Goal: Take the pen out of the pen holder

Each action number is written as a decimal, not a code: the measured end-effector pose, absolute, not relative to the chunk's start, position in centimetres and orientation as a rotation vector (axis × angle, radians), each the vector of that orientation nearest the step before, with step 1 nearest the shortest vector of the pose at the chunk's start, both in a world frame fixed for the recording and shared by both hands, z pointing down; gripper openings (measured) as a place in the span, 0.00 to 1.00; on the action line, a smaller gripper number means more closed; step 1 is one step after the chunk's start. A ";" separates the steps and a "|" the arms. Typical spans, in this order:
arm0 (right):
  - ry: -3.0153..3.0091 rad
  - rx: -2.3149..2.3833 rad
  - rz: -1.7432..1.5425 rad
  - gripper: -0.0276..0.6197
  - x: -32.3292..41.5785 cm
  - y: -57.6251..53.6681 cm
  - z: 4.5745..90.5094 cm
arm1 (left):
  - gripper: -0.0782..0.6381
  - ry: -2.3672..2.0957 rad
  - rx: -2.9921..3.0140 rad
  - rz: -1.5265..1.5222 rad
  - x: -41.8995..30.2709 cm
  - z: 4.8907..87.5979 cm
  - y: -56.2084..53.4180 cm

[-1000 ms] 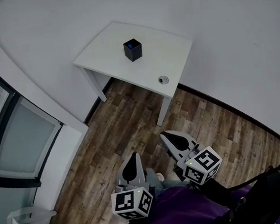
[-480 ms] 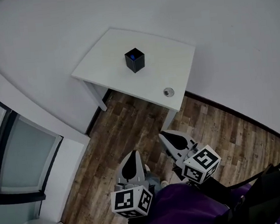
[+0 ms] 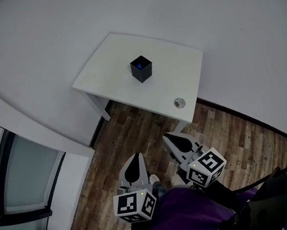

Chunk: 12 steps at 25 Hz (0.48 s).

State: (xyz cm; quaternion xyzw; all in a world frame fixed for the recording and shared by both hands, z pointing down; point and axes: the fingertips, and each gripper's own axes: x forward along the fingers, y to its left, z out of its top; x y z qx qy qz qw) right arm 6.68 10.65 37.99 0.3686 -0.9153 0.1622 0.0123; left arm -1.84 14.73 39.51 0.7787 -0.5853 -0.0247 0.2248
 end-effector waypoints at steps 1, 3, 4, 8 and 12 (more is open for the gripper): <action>-2.852 1.150 0.508 0.06 6.4 10.3 38.0 | 0.12 -1.613 2.148 -0.066 -2.1 39.6 14.4; -2.850 1.150 0.511 0.06 5.8 9.7 38.2 | 0.12 -1.612 2.142 -0.058 -2.7 39.8 13.9; -2.850 1.151 0.511 0.06 5.5 9.3 38.2 | 0.12 -1.609 2.143 -0.052 -3.1 39.9 13.6; -2.841 1.148 0.493 0.06 4.3 8.2 38.3 | 0.12 -1.598 2.145 -0.046 -4.3 40.1 12.5; -2.814 1.164 0.504 0.06 4.2 7.5 39.0 | 0.12 -1.580 2.144 -0.046 -4.5 40.6 11.8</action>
